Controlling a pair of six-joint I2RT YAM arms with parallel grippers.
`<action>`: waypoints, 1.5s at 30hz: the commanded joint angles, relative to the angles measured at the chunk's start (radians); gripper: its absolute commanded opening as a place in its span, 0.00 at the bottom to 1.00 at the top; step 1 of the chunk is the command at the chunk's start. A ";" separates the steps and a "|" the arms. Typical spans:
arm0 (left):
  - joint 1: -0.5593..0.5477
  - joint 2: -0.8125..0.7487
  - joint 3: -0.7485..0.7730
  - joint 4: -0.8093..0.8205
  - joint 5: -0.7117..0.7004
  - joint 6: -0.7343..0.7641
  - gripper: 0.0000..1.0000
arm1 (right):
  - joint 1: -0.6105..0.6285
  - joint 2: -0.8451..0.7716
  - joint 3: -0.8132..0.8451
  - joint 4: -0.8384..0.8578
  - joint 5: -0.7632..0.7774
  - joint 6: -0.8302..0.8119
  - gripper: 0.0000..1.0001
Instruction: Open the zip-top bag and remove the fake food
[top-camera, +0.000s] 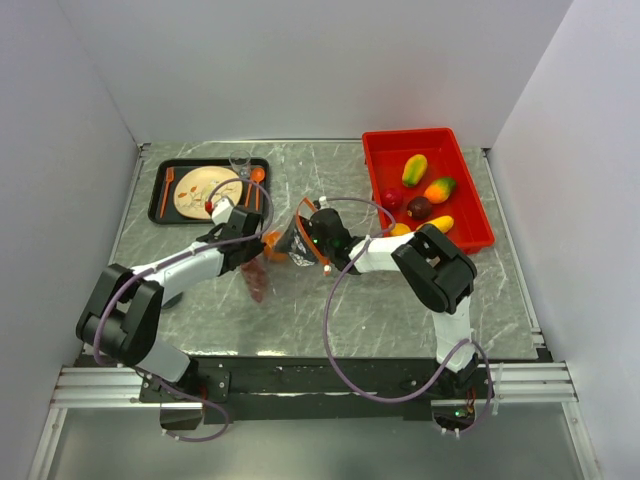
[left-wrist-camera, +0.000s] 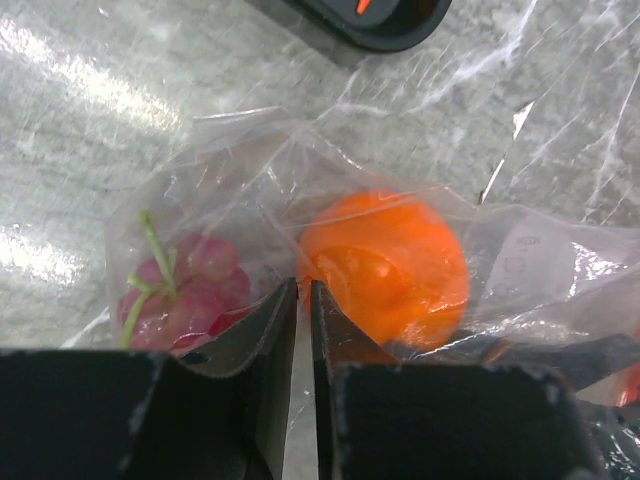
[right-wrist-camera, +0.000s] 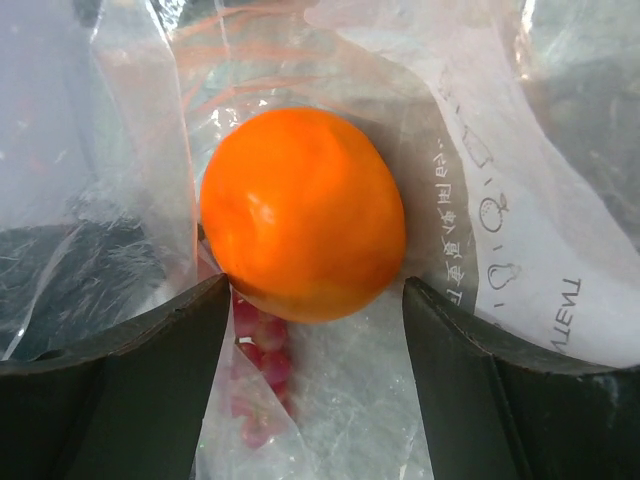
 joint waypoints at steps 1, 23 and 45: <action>0.005 -0.015 0.039 0.029 -0.024 0.006 0.16 | 0.009 0.014 0.022 0.008 0.038 -0.018 0.77; 0.008 0.104 0.051 0.259 0.006 0.032 0.18 | 0.007 -0.057 -0.072 0.106 0.067 0.022 0.80; 0.007 0.149 0.036 0.348 0.076 0.055 0.19 | -0.020 -0.144 -0.182 0.150 0.266 0.157 0.89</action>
